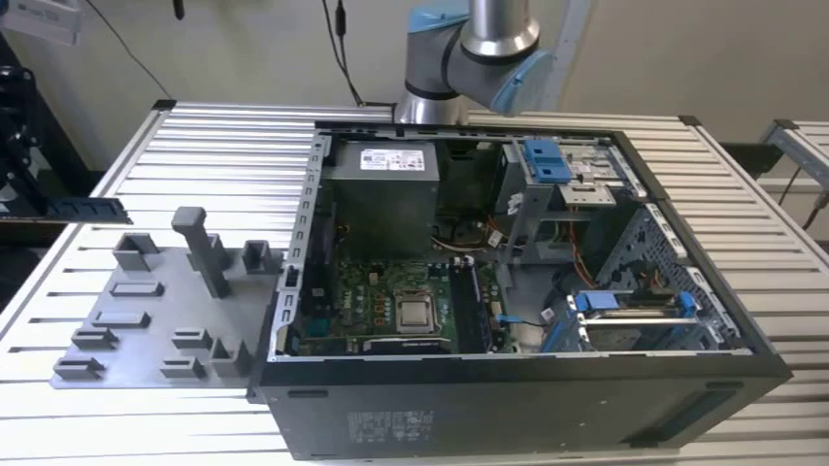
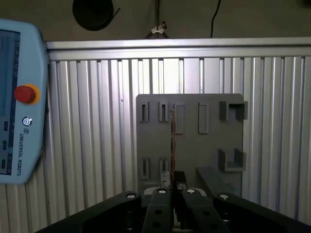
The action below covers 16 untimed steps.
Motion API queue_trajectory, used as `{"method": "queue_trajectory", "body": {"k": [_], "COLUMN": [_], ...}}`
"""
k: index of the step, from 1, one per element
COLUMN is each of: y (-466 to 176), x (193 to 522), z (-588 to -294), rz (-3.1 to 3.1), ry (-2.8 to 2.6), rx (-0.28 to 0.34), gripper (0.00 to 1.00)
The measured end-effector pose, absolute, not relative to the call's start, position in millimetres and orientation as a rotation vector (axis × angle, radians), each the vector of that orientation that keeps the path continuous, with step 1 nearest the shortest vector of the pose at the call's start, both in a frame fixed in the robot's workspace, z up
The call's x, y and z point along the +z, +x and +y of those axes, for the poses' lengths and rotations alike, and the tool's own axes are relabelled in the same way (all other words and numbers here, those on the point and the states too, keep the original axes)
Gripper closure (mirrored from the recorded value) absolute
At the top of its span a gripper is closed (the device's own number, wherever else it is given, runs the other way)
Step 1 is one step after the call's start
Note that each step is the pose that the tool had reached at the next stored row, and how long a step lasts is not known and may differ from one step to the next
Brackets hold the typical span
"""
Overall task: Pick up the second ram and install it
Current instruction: 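Pick up the second ram and move it above second insertion slot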
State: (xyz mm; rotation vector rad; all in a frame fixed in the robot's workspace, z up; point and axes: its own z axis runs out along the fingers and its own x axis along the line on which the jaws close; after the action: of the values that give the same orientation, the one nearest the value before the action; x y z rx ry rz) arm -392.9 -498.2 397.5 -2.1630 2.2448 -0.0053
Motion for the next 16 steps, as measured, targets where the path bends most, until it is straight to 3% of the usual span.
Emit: {"method": "queue_trajectory", "body": {"k": [16], "y": [-393], "x": [410], "z": [-498], "rz": [2.245], "ry": [-2.163], "rx": [-0.005], "gripper": [0.86]}}
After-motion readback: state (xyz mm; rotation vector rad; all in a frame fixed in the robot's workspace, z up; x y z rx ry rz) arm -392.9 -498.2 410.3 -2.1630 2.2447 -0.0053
